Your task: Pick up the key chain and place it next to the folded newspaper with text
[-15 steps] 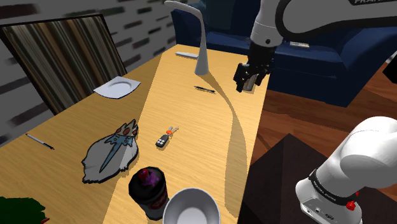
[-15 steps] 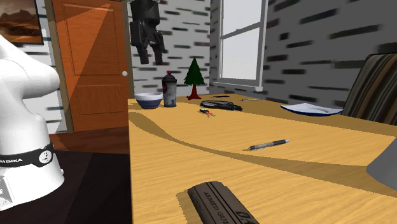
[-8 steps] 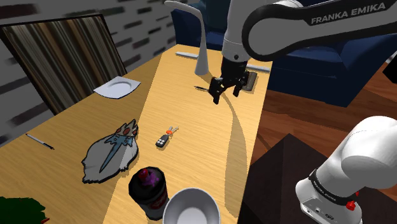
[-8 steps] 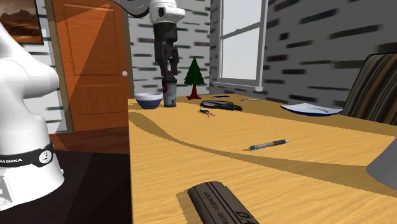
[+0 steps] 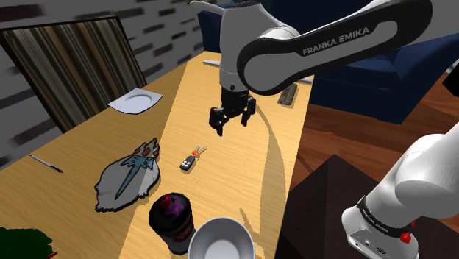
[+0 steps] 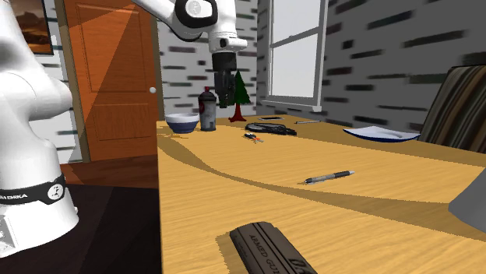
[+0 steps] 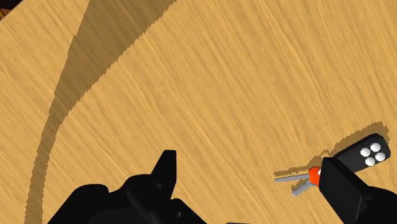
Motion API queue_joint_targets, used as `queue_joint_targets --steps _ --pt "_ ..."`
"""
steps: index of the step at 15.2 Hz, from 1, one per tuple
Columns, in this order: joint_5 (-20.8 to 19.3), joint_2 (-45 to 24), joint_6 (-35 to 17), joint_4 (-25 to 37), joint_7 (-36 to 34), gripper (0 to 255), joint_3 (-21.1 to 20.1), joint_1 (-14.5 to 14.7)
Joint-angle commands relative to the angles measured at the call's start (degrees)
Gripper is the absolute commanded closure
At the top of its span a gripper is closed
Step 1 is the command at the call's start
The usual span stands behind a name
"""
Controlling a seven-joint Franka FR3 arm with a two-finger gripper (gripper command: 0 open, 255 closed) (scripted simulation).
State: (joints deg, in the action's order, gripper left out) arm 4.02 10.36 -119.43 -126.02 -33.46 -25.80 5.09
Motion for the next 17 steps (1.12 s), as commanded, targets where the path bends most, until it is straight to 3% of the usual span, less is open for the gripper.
queue_joint_targets --steps 1,6,12,17 --pt "-2.0 -4.7 -1.3 2.9 -3.1 0 -1.7 0.3" --pt "-8.5 -16.4 -2.5 11.2 -10.7 0 -4.3 2.5" --pt "-16.3 -30.7 -1.2 23.8 -18.4 0 -4.3 8.2" --pt "-17.4 -32.5 -3.7 22.9 -19.1 0 -3.7 8.8"
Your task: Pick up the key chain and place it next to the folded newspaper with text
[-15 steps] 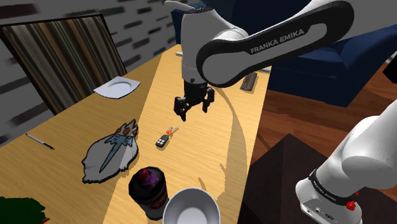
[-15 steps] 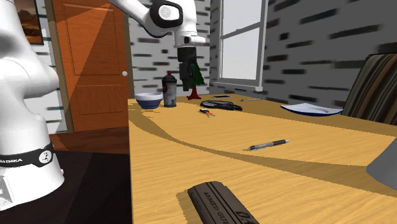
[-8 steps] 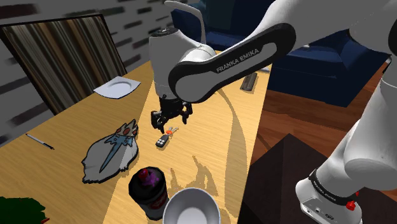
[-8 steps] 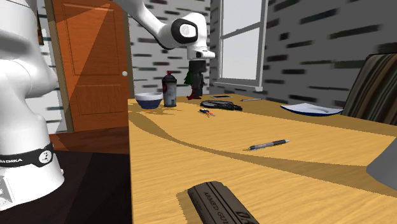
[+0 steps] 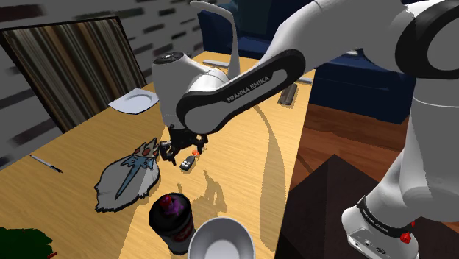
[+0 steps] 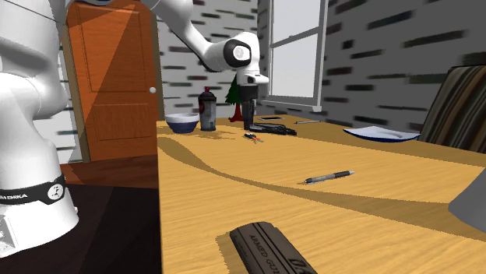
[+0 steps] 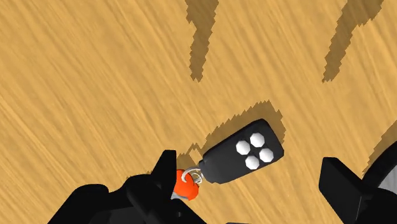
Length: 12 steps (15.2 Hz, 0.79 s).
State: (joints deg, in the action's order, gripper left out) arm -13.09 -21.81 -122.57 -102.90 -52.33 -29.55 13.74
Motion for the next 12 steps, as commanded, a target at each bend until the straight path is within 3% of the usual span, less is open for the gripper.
queue_joint_targets --steps 1,11,12 --pt "-0.5 -0.8 -1.1 -0.5 -0.4 0 0.2 0.3" --pt "-1.2 -1.8 -2.7 -1.1 -0.9 0 0.6 0.5" --pt "-1.2 -1.8 -2.7 -1.1 -0.9 255 0.6 0.5"
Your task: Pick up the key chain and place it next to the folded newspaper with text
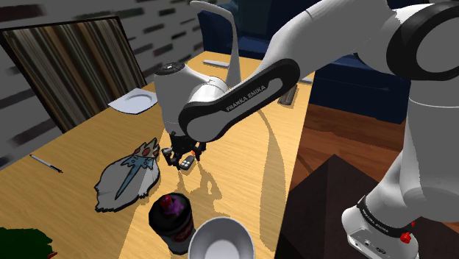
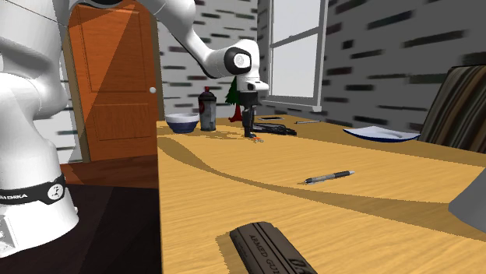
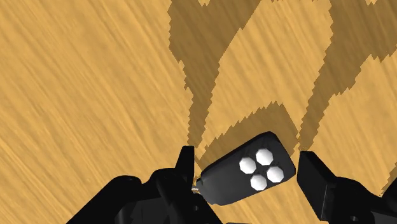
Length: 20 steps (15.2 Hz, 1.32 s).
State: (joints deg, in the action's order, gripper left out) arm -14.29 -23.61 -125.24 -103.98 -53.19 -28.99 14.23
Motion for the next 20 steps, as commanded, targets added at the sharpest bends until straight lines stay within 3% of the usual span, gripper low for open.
queue_joint_targets --steps 1,9,20 --pt "0.0 0.0 0.0 0.0 0.0 255 0.0 0.0" --pt "0.0 0.0 0.0 0.0 0.0 255 0.0 0.0" --pt "2.6 3.8 6.9 3.7 1.7 255 -1.2 -0.8"
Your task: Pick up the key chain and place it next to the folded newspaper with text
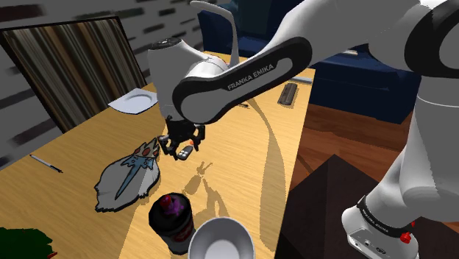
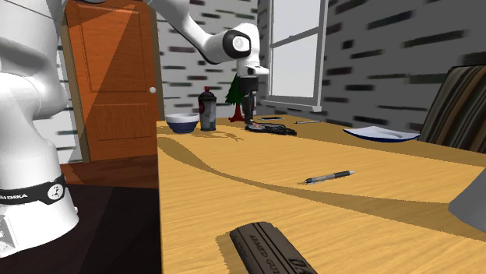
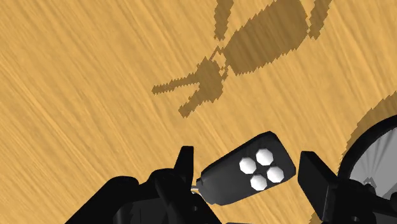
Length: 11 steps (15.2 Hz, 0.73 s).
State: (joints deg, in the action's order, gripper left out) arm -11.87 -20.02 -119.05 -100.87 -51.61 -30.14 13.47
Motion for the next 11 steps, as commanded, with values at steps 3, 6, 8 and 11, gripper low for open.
queue_joint_targets --steps 3,6,8,11 --pt "0.7 1.0 2.7 1.8 0.5 255 -0.3 -0.1" --pt "1.2 1.7 4.7 3.3 0.8 255 -0.5 -0.2" --pt "2.2 3.5 4.0 1.0 2.2 255 -0.5 -1.5" --pt "5.0 8.6 2.0 -5.3 6.6 255 -0.1 -5.1"
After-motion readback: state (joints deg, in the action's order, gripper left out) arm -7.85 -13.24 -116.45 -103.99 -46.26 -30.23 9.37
